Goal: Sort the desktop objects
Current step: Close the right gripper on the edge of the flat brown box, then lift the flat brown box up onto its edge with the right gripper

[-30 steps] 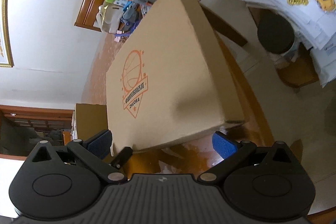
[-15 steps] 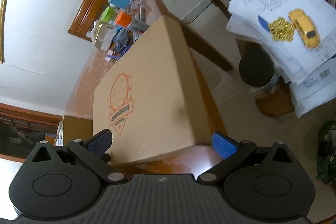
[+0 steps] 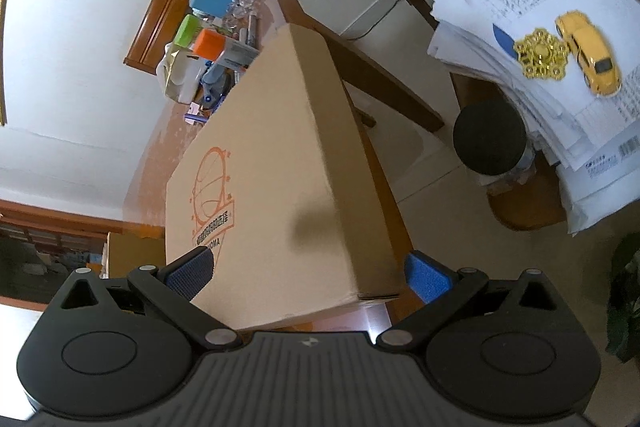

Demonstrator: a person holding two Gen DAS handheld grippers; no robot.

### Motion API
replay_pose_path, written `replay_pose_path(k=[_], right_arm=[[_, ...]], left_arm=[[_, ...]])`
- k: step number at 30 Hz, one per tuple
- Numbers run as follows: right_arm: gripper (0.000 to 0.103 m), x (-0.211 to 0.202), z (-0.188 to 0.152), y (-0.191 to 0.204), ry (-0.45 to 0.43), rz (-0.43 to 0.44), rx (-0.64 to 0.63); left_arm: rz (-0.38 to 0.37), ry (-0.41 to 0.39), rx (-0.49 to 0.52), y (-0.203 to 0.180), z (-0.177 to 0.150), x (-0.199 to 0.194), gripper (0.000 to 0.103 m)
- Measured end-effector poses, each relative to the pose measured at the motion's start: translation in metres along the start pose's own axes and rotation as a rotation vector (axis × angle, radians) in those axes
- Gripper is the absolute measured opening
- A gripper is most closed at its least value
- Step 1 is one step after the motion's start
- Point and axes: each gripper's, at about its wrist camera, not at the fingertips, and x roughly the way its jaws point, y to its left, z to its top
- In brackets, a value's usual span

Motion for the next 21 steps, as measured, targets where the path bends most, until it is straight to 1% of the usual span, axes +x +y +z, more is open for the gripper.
replay_pose_path(k=[6,8,10,12,13,15,16,18,20,21], right_arm=[[0.103,0.004,-0.002,-0.016,-0.006,0.079,0.052],[0.103,0.003,-0.002,-0.020,-0.022,0.108,0.059],[0.102,0.000,-0.003,-0.022,-0.039,0.115,0.061],[0.092,-0.002,-0.003,-0.023,-0.056,0.111,0.059],[0.089,-0.002,-0.003,-0.024,-0.060,0.104,0.057],[0.078,-0.003,-0.003,-0.028,-0.057,0.095,0.060],[0.075,-0.003,-0.003,-0.030,-0.054,0.093,0.064],[0.066,-0.002,-0.003,-0.035,-0.049,0.099,0.077],[0.061,-0.003,-0.003,-0.039,-0.046,0.110,0.090],[0.061,-0.003,-0.004,-0.041,-0.045,0.116,0.097]], left_arm=[[-0.016,-0.001,0.048,-0.006,-0.001,0.001,0.102],[-0.018,-0.001,0.055,-0.007,0.000,0.002,0.102],[-0.020,0.000,0.061,-0.007,0.000,0.002,0.102],[-0.017,0.001,0.066,-0.008,0.000,0.002,0.102],[-0.016,0.001,0.068,-0.008,-0.001,0.002,0.102],[-0.015,0.000,0.071,-0.008,-0.002,0.002,0.102],[-0.014,-0.001,0.073,-0.009,-0.002,0.001,0.102],[-0.005,0.001,0.077,-0.010,-0.003,0.001,0.102],[-0.004,0.001,0.073,-0.010,-0.003,0.001,0.102],[-0.006,0.001,0.067,-0.009,-0.003,0.000,0.102]])
